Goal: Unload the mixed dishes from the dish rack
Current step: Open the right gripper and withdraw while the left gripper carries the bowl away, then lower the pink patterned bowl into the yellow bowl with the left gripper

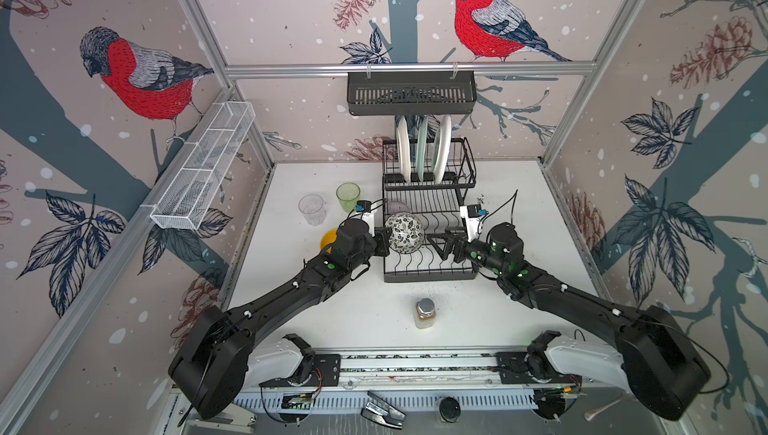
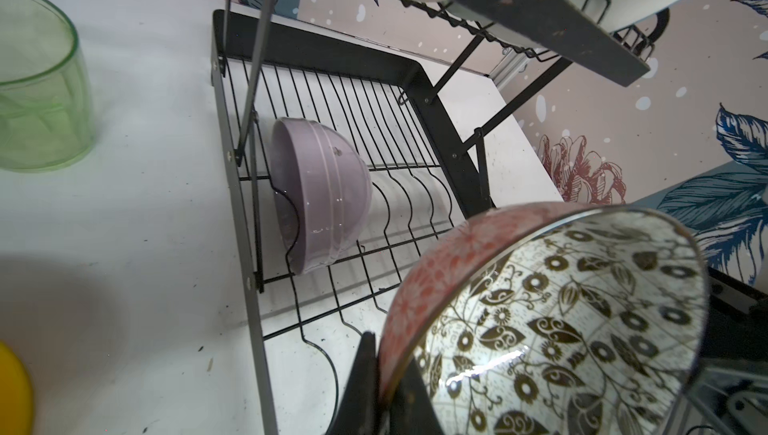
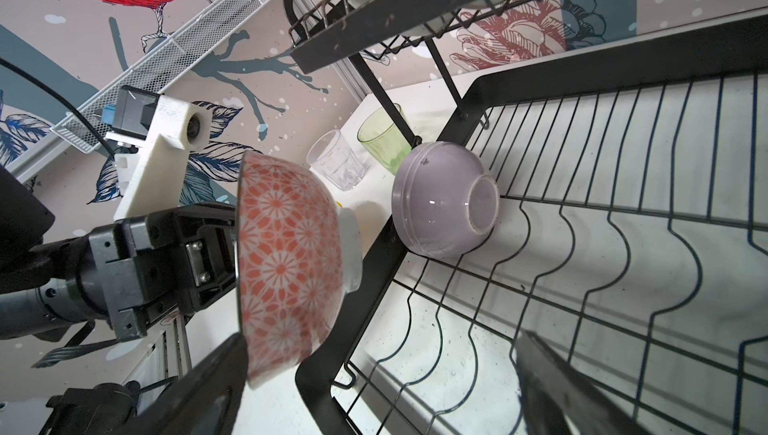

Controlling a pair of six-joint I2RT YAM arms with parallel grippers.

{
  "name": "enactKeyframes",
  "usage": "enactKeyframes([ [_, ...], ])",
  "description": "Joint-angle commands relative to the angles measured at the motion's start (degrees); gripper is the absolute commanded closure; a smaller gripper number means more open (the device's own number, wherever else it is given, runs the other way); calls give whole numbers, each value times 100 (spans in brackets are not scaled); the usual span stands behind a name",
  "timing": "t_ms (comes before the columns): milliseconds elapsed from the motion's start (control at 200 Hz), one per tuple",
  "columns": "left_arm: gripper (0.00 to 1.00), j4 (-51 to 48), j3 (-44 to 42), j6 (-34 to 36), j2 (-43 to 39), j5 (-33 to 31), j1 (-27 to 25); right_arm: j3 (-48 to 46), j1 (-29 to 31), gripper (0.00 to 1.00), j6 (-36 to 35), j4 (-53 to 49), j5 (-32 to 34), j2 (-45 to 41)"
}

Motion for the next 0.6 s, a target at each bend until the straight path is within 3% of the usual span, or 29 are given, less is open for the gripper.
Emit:
enactKeyframes([
  [0, 100, -92, -49, -190, -169, -84, 210, 84, 8, 0, -27, 69, -95, 70],
  [330, 100, -1443, -54, -184, -887, -682, 1201, 66, 8, 1, 4, 239, -231, 124],
  [595, 100, -2138, -59, -270, -1120, -446, 2013, -8, -25, 0, 44, 213, -247, 21],
])
